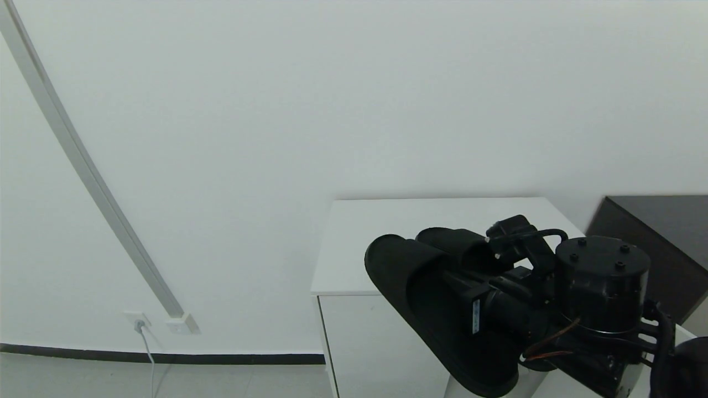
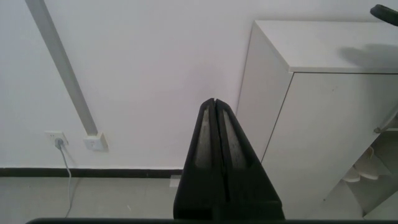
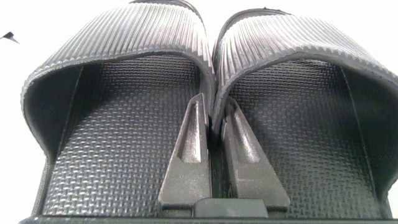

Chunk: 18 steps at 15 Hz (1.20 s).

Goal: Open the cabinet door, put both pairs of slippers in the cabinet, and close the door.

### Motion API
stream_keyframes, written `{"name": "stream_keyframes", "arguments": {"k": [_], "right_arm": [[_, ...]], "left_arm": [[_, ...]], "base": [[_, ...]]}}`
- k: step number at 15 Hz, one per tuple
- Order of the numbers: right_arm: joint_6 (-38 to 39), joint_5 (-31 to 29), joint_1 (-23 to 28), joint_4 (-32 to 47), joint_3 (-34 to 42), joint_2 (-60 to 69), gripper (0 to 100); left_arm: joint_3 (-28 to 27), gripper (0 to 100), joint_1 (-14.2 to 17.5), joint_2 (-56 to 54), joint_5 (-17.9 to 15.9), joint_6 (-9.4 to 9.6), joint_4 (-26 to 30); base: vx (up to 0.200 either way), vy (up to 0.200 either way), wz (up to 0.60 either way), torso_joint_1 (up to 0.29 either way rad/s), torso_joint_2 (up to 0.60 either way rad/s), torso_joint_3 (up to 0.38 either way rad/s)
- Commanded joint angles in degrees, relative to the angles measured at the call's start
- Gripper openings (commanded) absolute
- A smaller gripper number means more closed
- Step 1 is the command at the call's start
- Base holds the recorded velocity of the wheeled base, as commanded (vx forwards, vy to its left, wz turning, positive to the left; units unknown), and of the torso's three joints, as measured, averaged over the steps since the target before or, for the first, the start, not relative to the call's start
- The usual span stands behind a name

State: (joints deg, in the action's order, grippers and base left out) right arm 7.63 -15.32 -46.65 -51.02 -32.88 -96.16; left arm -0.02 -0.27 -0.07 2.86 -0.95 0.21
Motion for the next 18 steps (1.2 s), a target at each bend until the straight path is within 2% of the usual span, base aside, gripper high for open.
{"name": "stream_keyframes", "arguments": {"k": [1, 9, 18], "right_arm": [[0.02, -0.06, -0.19, -0.05, 0.09, -0.43, 0], [0.1, -0.23, -0.19, -0.22, -0.17, -0.96, 0], [-0.07, -0.32, -0.28, -0.22, -0.08, -0.87, 0]], "left_arm": [[-0.06, 0, 0.0, 0.07, 0.04, -0.02, -0.03], [0.02, 0, -0.08, 0.07, -0.05, -0.02, -0.03], [-0.06, 0, 0.0, 0.07, -0.14, -0.02, 0.06]], "base": [[0.0, 0.0, 0.0, 0.0, 0.0, 0.0], [0.0, 0.0, 0.0, 0.0, 0.0, 0.0], [-0.2, 0.0, 0.0, 0.003, 0.0, 0.001]]}}
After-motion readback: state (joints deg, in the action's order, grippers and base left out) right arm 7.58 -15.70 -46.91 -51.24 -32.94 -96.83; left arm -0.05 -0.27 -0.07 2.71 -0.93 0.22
